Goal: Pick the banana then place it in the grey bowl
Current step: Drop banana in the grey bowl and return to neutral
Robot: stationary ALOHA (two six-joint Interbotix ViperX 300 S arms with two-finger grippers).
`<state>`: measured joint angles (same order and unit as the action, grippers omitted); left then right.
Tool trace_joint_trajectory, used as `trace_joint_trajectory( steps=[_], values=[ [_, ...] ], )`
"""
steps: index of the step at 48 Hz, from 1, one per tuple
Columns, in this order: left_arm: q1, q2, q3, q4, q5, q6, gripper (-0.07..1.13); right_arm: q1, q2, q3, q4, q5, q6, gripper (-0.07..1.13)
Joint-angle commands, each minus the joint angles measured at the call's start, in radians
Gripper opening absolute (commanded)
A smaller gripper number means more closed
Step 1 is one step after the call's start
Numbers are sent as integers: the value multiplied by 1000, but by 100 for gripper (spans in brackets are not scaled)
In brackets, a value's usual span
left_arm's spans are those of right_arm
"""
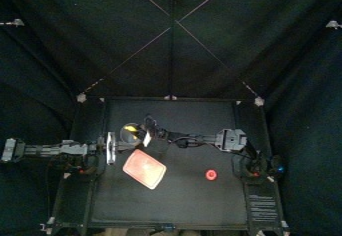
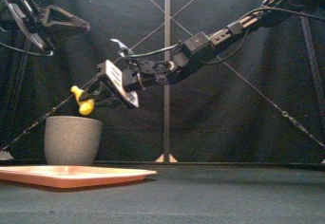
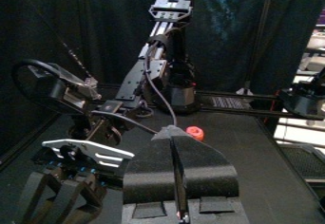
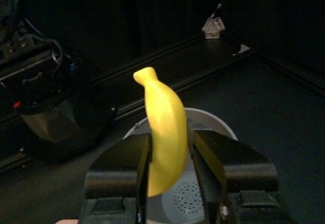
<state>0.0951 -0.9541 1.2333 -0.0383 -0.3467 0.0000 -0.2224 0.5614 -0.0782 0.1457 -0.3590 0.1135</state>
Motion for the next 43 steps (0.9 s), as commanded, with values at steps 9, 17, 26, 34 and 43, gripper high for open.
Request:
trace_joint_trajectory(
  steps=[9,17,26,34,43],
  values=[
    [2,5,-14,2,-9,0,8,-6,-31,-23,-8,3,2,92],
    [0,5,-14,0,-9,0,8,-6,-83,34,-15,3,-6,94],
    [2,5,-12,3,-9,2,8,-5,-236,212,-67,-6,0,94],
    [3,5,-9,2,-9,2,8,3,-411,430,-78,-64,0,94],
    [8,5,-5,2,-9,2,8,38,-575,653,-80,-169,-6,94]
  ],
)
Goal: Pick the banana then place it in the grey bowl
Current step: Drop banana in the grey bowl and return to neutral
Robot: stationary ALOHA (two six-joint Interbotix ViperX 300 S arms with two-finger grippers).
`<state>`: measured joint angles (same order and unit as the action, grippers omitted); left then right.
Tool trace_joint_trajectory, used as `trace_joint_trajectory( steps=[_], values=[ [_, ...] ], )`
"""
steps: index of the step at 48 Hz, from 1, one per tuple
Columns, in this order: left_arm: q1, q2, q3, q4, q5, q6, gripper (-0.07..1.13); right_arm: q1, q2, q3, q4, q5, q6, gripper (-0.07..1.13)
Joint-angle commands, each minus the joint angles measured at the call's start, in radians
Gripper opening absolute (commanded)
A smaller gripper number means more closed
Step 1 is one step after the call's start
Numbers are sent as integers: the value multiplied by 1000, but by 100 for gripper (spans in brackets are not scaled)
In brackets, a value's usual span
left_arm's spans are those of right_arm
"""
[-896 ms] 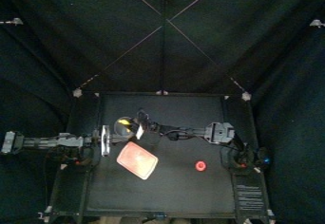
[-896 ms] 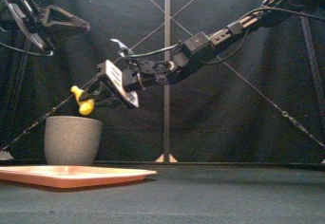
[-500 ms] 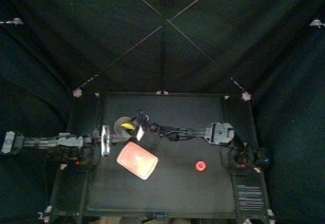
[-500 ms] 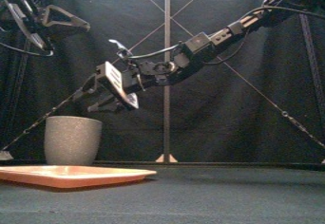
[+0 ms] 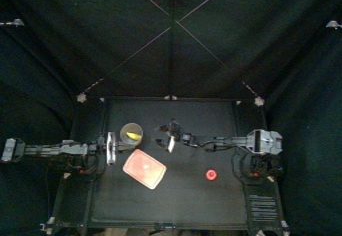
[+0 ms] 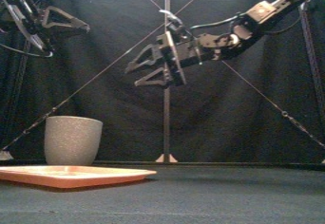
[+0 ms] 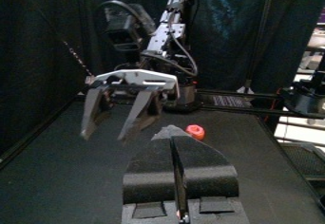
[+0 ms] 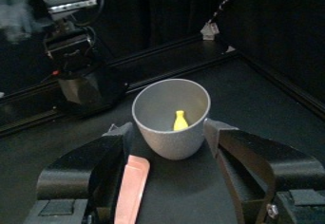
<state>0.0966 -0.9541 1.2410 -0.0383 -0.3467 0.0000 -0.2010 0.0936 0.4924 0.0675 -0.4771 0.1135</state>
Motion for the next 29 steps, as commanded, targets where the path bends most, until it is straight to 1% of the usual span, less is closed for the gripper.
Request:
trace_joint_trajectory(
  steps=[1,6,12,18,29],
  values=[
    [8,5,-12,2,-9,2,8,20,-123,103,-5,-60,-6,94],
    [17,5,-12,0,-9,0,8,41,-196,196,-23,-109,-6,94],
    [21,6,-12,0,-9,0,8,69,-250,267,-54,-146,-5,94],
    [25,6,-9,0,-3,0,8,86,-291,308,-84,-158,0,94],
    [23,5,-6,0,23,0,8,98,-325,345,-83,-158,2,94]
  ],
)
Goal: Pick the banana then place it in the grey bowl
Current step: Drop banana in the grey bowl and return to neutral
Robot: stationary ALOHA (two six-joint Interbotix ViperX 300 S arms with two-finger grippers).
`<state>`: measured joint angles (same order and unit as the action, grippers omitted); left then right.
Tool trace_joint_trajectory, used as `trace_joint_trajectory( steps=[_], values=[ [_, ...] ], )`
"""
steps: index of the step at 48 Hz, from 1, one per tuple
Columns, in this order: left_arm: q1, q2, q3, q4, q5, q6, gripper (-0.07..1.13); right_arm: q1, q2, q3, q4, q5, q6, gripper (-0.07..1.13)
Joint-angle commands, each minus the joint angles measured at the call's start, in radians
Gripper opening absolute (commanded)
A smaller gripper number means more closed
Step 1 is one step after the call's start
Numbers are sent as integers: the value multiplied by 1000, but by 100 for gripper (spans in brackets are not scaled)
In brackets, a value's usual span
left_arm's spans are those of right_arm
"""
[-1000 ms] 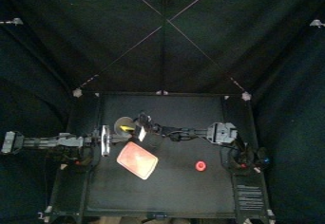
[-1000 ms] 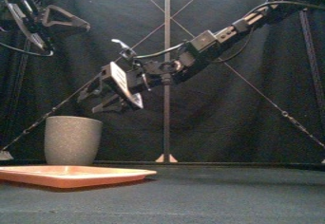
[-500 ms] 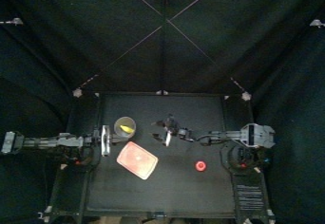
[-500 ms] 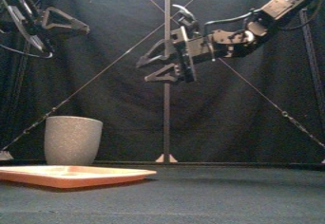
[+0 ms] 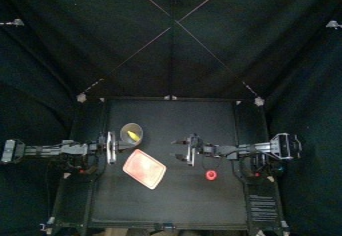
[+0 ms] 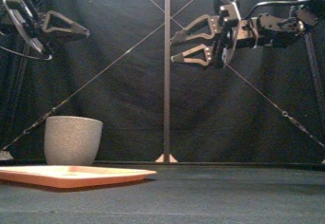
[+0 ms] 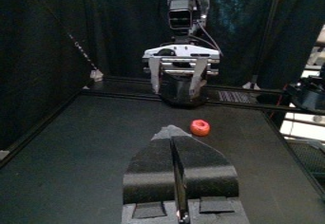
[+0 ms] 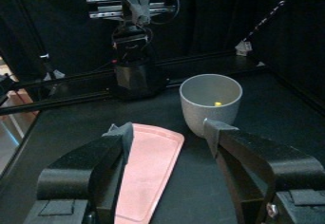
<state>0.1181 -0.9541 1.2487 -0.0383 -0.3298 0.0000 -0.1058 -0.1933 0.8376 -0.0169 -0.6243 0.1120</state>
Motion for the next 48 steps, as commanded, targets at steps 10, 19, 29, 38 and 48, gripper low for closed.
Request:
trace_joint_trajectory(
  steps=[10,19,29,38,48],
  values=[
    [3,6,-14,0,9,2,8,2,-40,3,2,-11,3,94],
    [3,5,-14,-2,11,0,8,2,-40,5,2,-11,3,94],
    [3,5,-12,-2,9,0,8,-3,-40,2,3,-11,3,94],
    [3,5,-5,-3,11,-5,8,-3,-34,5,3,-11,2,94],
    [3,6,-5,-11,11,-3,8,-3,-26,5,3,-11,3,94]
  ],
)
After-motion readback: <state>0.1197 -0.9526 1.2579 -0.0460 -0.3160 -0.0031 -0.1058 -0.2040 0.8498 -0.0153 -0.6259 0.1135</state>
